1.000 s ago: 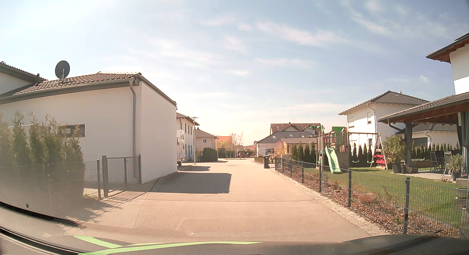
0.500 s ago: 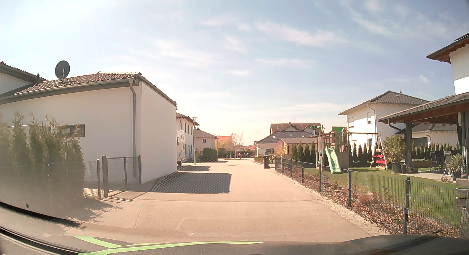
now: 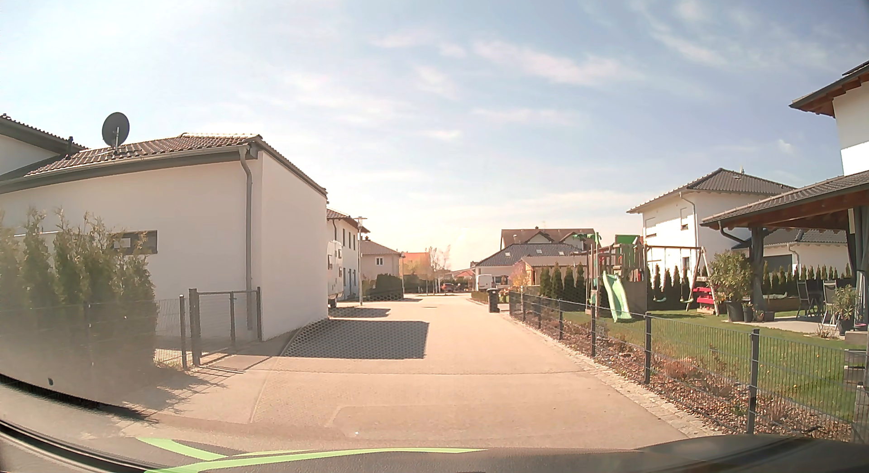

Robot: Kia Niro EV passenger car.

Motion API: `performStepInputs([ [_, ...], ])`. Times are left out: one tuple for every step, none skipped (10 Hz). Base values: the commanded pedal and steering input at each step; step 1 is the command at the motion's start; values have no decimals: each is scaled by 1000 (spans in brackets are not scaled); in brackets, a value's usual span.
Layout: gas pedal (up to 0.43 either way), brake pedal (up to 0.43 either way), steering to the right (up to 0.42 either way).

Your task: Follow the waypoints while adhering to traffic rules and regulations

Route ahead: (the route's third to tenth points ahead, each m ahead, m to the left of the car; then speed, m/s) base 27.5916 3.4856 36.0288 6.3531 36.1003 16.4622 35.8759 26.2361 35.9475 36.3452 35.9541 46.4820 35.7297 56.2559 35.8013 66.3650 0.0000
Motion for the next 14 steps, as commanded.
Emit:
performStepInputs([
  [0,311,0],
  [0,323,0],
  [0,360,0],
  [0,372,0],
  [0,378,0],
  [0,372,0],
  [0,372,0],
  [0,372,0],
  [0,372,0],
  [0,366,0],
  [0,372,0],
  [0,366,0],
  [0,372,0],
  [0,378,0],
])
